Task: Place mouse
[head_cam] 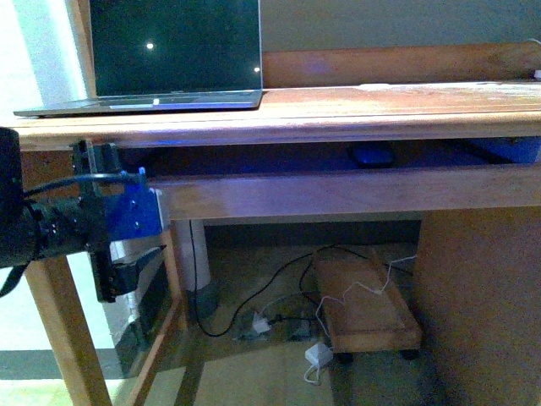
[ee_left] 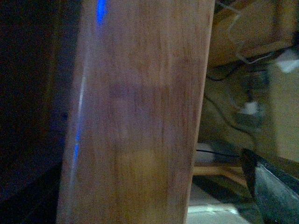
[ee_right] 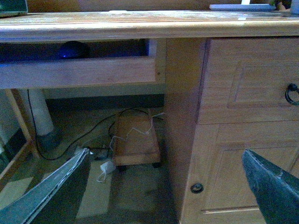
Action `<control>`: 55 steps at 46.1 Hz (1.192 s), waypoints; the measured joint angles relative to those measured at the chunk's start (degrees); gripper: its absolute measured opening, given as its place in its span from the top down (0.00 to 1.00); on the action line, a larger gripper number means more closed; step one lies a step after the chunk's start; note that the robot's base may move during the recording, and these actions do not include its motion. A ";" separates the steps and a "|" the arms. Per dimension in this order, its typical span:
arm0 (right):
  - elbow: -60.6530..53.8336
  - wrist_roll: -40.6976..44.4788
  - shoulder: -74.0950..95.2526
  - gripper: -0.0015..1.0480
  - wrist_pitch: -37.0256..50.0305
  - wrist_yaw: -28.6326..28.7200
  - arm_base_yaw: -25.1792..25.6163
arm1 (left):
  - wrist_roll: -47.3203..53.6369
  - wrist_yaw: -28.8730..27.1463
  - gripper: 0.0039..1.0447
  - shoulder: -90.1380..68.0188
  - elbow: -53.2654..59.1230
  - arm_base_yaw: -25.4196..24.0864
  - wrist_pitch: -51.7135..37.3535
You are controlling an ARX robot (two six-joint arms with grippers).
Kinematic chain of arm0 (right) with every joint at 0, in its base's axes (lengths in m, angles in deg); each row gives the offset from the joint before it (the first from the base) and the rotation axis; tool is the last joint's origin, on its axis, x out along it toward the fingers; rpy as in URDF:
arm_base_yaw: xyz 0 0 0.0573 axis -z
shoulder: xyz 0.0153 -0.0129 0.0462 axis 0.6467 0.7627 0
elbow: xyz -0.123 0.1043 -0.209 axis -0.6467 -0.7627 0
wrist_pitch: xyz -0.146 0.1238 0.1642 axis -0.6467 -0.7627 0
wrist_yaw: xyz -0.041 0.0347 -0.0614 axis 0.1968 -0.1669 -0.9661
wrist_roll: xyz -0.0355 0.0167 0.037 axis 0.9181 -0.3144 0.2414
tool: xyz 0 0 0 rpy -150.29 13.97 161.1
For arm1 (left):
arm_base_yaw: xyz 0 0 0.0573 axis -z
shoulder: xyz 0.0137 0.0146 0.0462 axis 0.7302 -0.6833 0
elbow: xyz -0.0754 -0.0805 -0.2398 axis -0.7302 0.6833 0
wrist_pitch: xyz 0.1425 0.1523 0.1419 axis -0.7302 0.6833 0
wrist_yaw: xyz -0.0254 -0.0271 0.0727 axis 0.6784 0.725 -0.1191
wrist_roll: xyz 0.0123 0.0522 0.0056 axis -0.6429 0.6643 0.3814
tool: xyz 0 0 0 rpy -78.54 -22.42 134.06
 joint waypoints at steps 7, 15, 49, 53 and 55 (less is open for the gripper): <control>0.00 0.00 -0.02 0.07 0.00 -0.02 0.00 | -10.19 5.99 0.07 13.14 6.12 0.42 24.28; 0.00 0.00 0.00 0.07 0.00 -0.02 0.00 | -13.73 11.37 0.07 20.63 11.87 0.79 31.52; 0.00 0.00 0.00 0.07 0.00 -0.02 0.00 | -86.23 -19.80 0.07 61.70 36.89 10.49 13.49; 0.00 0.00 0.00 0.07 0.00 0.00 0.00 | -86.93 -28.44 0.07 69.33 41.20 12.17 17.88; 0.00 0.00 0.00 0.07 0.00 -0.02 0.00 | -87.21 -32.04 0.07 74.49 43.63 13.90 21.11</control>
